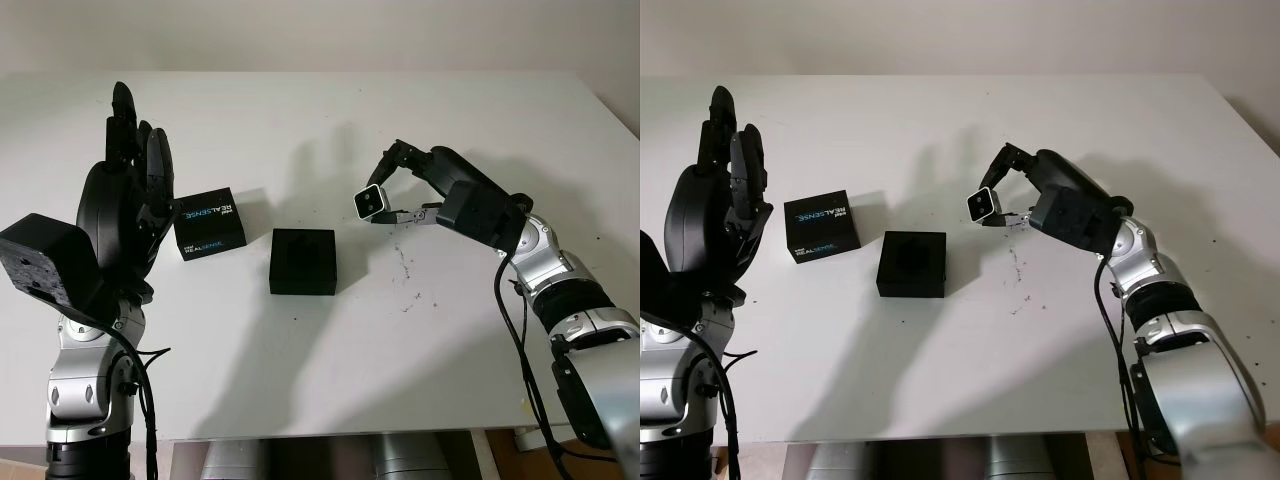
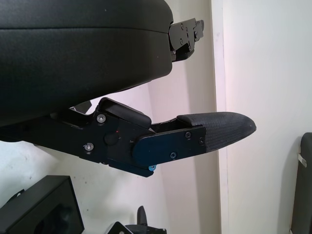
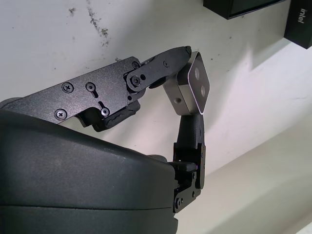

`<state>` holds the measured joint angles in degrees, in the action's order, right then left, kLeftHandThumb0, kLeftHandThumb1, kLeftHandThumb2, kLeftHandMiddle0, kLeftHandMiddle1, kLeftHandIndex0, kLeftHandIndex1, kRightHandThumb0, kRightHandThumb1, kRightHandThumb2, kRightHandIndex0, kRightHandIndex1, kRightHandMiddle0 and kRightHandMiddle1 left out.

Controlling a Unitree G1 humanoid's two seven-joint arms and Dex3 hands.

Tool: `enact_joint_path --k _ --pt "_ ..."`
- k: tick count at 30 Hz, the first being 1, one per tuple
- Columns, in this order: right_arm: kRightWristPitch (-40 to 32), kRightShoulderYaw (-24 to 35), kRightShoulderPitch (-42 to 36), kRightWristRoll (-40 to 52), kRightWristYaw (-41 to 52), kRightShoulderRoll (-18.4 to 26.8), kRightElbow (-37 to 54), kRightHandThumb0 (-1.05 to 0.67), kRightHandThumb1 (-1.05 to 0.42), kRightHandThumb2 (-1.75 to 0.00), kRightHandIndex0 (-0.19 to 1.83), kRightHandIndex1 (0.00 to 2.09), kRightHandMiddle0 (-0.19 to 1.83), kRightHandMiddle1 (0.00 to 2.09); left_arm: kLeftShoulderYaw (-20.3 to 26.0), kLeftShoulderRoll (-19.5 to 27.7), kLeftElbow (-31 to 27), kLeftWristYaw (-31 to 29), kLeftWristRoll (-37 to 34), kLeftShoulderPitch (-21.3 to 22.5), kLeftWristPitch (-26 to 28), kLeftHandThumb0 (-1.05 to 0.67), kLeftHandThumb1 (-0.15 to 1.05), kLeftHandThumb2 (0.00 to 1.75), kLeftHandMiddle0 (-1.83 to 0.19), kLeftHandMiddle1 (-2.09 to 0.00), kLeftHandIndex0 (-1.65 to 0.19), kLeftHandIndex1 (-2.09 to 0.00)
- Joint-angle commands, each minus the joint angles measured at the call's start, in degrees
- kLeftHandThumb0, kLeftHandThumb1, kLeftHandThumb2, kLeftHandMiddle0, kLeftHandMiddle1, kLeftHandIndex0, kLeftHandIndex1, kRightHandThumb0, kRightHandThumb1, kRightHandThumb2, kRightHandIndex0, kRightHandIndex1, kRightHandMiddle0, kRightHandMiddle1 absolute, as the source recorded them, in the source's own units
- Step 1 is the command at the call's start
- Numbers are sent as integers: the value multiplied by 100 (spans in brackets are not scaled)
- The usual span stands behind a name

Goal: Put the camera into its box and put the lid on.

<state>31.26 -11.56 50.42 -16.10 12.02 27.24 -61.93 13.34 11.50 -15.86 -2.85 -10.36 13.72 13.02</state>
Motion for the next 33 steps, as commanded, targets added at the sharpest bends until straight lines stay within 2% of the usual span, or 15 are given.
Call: enact_joint_path --k 1,10,20,26,33 --pt "-36 153 -87 144 85 -44 214 -40 -95 -5 24 5 28 157 -6 -7 -124 22 -6 -34 16 -78 105 60 19 0 19 0" --pt "-107 590 -436 810 438 -346 814 -43 -93 -5 26 6 33 159 25 15 -142 -7 -16 -47 40 -77 105 61 19 0 19 0" --pt "-1130 924 -1470 1813 812 -1120 2754 -50 -96 -6 25 5 32 159 84 59 -97 -43 1 -38 -19 -78 105 60 19 0 19 0" --pt "-1570 864 -1853 1839 732 -1496 3368 -53 -96 -6 24 5 34 159 81 56 -200 -6 28 -77 60 -77 105 63 19 0 19 0" --pt "-1589 717 -2032 1623 623 -1740 3382 -56 -95 -5 24 5 37 160 98 62 -289 13 45 -150 121 -76 105 64 19 0 19 0"
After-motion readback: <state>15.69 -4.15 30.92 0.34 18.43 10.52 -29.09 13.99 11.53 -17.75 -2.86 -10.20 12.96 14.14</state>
